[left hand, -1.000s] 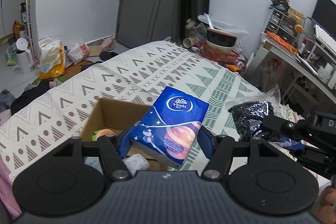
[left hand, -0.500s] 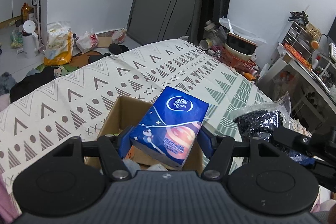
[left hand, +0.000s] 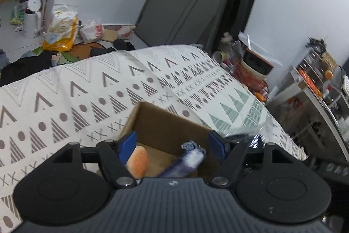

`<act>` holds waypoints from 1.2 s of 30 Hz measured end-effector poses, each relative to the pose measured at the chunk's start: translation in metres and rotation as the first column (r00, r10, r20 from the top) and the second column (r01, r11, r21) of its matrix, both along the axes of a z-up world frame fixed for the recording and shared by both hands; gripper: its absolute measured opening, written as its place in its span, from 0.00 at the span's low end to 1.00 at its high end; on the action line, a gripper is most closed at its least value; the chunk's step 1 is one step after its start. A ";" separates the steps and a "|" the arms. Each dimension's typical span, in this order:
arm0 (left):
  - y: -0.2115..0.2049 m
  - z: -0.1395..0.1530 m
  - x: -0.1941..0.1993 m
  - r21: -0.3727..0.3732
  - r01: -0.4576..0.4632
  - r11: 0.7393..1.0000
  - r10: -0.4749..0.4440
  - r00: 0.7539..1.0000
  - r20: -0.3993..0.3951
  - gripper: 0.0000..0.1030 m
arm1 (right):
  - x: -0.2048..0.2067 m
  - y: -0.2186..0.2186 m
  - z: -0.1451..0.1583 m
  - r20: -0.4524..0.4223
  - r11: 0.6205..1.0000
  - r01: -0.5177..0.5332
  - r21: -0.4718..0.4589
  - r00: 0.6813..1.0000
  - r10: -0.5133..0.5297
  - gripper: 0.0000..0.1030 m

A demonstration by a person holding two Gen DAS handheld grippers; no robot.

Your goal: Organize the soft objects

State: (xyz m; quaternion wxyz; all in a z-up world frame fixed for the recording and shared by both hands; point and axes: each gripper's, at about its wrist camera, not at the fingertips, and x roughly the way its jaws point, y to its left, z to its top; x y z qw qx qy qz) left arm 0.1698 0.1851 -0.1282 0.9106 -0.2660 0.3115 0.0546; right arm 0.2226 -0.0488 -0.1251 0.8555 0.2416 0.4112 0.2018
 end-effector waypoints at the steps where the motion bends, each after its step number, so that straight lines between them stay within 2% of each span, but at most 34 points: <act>1: 0.002 0.000 -0.001 -0.004 -0.009 1.000 0.009 1.000 0.000 0.69 | 0.000 0.003 -0.001 -0.003 1.000 -0.003 -0.003 1.000 0.003 0.25; 7: 0.004 0.002 -0.008 -0.004 -0.015 1.000 0.015 1.000 -0.003 0.69 | -0.002 0.005 0.000 -0.006 1.000 -0.013 -0.012 1.000 0.013 0.32; 9: 0.000 0.005 -0.010 0.013 -0.007 1.000 0.007 1.000 -0.003 0.69 | -0.005 -0.002 0.005 0.008 1.000 -0.005 -0.003 1.000 0.005 0.51; 10: -0.002 0.005 -0.011 0.019 -0.003 1.000 0.003 1.000 -0.002 0.69 | -0.007 -0.007 0.009 0.021 1.000 0.003 -0.002 1.000 -0.003 0.54; 19: -0.029 0.025 -0.020 0.081 0.013 0.997 -0.010 0.999 -0.034 0.69 | -0.021 -0.045 0.028 0.038 0.999 0.028 0.018 0.999 -0.029 0.56; 21: -0.036 0.029 -0.024 0.094 0.016 0.995 -0.011 0.999 -0.052 0.69 | -0.025 -0.053 0.030 0.034 0.999 0.034 0.026 0.999 -0.035 0.60; 27: -0.052 0.038 -0.036 0.118 0.030 0.993 -0.017 0.994 -0.107 0.69 | -0.035 -0.069 0.038 0.030 0.999 0.032 0.018 0.999 -0.032 0.62; 31: -0.063 0.050 -0.041 0.164 0.040 0.986 -0.017 0.990 -0.141 0.69 | -0.041 -0.079 0.047 0.042 0.999 0.034 -0.002 0.999 -0.034 0.64; 35: -0.073 0.064 -0.045 0.193 0.059 0.979 -0.027 0.986 -0.163 0.69 | -0.048 -0.090 0.060 0.057 0.999 0.029 -0.023 0.998 -0.028 0.69; 36: -0.075 0.068 -0.046 0.197 0.063 0.978 -0.031 0.986 -0.162 0.69 | -0.051 -0.093 0.063 0.061 0.999 0.030 -0.029 0.998 -0.028 0.75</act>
